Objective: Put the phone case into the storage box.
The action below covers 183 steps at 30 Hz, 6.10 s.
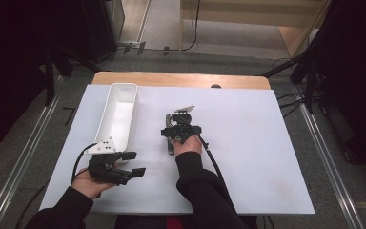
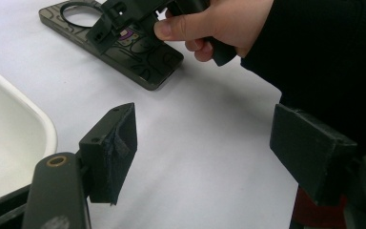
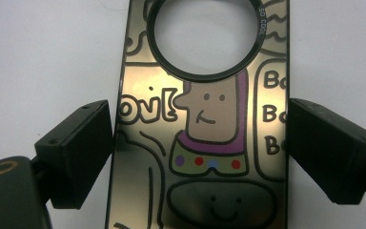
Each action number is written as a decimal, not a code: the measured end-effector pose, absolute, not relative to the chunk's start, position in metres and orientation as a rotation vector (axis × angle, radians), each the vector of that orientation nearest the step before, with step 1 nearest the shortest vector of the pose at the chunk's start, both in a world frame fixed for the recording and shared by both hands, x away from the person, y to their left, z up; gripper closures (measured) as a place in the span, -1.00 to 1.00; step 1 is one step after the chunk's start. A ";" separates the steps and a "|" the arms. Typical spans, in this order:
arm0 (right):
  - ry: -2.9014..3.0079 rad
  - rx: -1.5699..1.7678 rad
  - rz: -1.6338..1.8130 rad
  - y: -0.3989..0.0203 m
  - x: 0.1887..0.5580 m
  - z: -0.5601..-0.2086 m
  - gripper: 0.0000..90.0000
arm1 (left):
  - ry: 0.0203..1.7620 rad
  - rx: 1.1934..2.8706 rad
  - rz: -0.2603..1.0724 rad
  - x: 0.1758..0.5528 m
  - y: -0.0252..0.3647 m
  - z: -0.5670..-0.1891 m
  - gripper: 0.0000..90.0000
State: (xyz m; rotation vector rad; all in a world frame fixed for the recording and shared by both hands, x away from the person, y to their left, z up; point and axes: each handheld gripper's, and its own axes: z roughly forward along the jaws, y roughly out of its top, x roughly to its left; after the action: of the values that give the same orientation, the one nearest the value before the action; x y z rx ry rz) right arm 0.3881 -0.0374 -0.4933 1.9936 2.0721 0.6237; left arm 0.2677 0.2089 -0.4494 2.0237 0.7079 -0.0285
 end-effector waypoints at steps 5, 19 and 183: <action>2.072 2.007 0.631 -0.038 0.389 -0.493 -0.77 | 0.709 2.023 -0.026 0.268 0.209 -0.449 -0.47; 2.109 2.047 0.663 -0.046 0.392 -0.488 -0.77 | 0.708 2.022 -0.028 0.268 0.209 -0.450 -0.47; 2.365 1.777 1.317 -0.175 0.314 -0.451 -0.77 | 0.930 1.965 -0.077 0.340 0.116 -0.408 -0.40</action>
State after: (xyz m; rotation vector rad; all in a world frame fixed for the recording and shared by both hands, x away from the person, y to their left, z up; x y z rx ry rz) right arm 0.3145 -0.1751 -0.4511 1.7766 2.3648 1.3170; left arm 0.3397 0.1161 -0.4081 1.9653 0.9297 -0.0772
